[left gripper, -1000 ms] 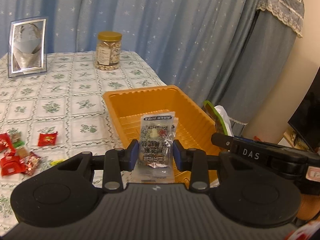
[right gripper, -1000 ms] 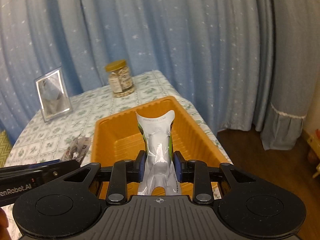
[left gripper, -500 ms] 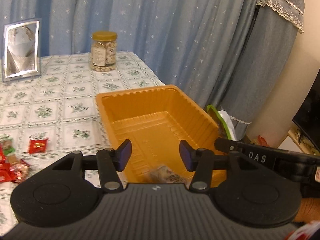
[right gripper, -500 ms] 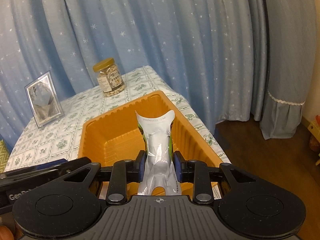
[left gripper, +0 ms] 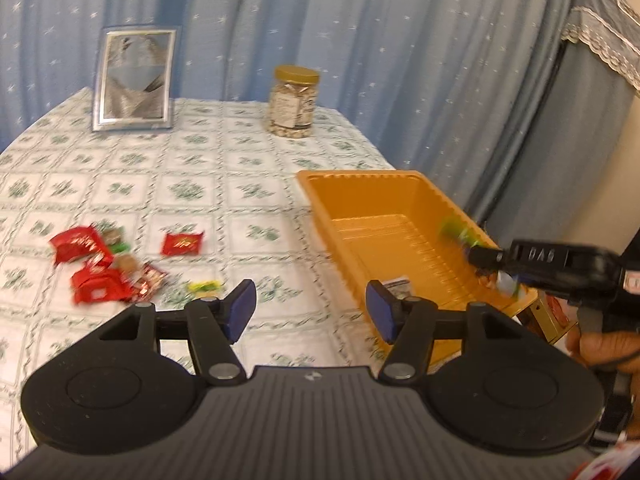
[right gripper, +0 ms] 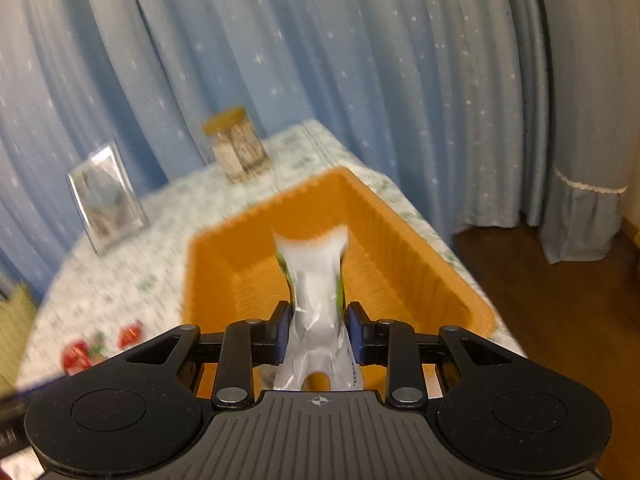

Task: Organize snacks
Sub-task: 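Carry both bags over the orange tray and open both tools to drop them, then grasp the yellow candy with the right tool while the left tool grasps a red-wrapped candy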

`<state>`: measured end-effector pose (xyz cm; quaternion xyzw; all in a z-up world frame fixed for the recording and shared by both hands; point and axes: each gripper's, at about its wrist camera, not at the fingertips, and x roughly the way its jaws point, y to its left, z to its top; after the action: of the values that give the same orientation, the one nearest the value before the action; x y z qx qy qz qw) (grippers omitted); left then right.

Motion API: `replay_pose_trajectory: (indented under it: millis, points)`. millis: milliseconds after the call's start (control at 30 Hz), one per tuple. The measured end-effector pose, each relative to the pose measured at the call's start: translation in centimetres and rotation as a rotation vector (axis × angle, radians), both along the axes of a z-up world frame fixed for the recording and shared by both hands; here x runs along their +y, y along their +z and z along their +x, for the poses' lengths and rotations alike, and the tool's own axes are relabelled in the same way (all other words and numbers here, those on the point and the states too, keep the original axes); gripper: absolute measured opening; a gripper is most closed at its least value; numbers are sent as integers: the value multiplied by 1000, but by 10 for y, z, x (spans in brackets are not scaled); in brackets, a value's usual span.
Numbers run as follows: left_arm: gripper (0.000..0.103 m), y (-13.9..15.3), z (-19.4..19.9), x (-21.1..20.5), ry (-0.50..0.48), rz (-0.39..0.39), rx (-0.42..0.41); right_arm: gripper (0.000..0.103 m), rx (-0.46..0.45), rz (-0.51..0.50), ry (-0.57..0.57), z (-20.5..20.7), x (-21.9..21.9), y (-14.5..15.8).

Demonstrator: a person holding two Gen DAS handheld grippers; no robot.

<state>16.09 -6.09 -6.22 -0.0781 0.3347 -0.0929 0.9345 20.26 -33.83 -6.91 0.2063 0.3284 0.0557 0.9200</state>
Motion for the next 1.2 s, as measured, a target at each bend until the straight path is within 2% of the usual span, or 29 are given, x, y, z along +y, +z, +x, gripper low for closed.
replay_pose_trajectory:
  millis: [33,100,333,700,1200]
  points:
    - [59,0,-2,3,5,-2,4,53,1,9,-9,0,-1,0]
    - [60,-2,-8,9,10,2,5,74,-19,5,-35,-6,-1,5]
    - [65,-6,-28,33,45,1,10,74,-55,-19,-7,-37,17,19]
    - [68,-5,-55,75,128,7,15,74,-84,-74,89,-79,78,27]
    - [72,-5,-62,115,217,17,-3,74,-85,-116,203,-87,133,21]
